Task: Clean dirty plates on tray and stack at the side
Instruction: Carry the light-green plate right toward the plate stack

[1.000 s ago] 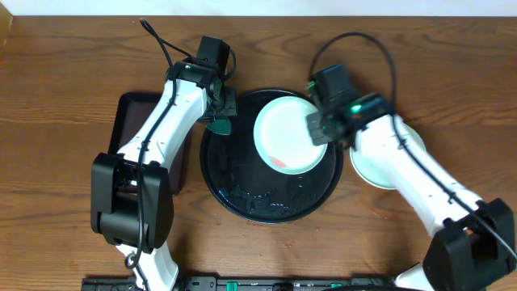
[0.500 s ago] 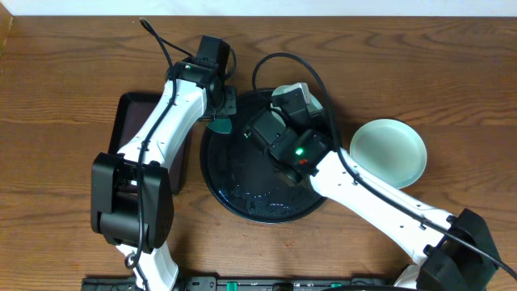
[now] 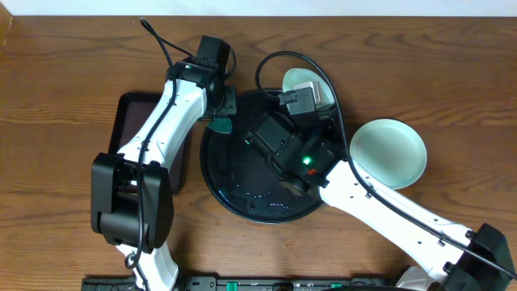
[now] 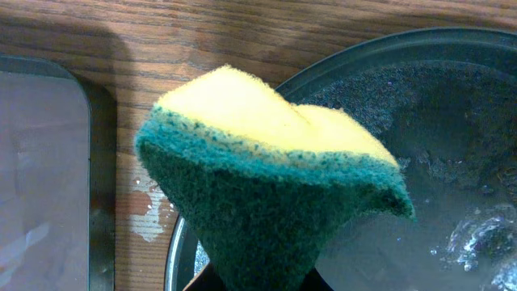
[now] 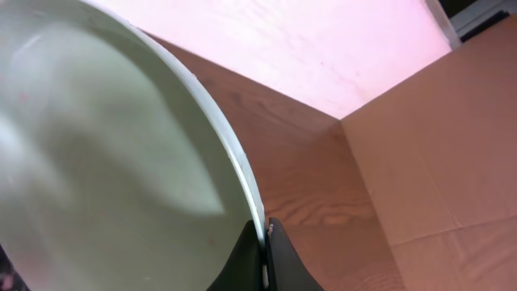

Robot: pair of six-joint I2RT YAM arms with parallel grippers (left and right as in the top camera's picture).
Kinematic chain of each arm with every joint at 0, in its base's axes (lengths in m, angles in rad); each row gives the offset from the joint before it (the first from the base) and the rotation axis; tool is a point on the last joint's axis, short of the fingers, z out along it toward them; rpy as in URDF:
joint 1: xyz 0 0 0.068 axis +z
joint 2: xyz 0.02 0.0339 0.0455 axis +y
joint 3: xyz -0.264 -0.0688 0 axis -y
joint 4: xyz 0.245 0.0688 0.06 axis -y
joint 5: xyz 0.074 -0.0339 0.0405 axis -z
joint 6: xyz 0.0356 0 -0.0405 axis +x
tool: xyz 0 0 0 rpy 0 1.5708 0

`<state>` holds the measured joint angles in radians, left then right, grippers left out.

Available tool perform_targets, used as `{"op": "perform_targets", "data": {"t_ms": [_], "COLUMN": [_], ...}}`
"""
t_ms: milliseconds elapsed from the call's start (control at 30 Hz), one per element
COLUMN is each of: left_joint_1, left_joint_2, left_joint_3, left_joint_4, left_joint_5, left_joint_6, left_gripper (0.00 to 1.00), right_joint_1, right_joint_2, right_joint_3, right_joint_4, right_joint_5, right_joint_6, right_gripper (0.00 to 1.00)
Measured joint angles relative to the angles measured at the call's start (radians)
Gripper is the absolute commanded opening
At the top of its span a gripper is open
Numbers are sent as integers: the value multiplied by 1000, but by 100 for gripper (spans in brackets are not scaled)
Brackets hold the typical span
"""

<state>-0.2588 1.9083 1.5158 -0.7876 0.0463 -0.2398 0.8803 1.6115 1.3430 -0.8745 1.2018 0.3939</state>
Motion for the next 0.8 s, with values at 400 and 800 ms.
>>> {"op": "perform_targets", "data": {"t_ms": [400, 800], "left_joint_1": [0, 0], "left_joint_2": [0, 0], "left_joint_3": [0, 0], "left_joint_4": [1, 2], "left_joint_5": [0, -1], "left_joint_6": [0, 0], "left_gripper": [8, 7], "right_joint_1": [-35, -442], "right_joint_2": [-2, -3], "right_joint_3": [-2, -11], "right_joint_4": [-57, -60], "right_joint_5": [-83, -848], "right_joint_6": [123, 41], "right_gripper": [1, 1]}}
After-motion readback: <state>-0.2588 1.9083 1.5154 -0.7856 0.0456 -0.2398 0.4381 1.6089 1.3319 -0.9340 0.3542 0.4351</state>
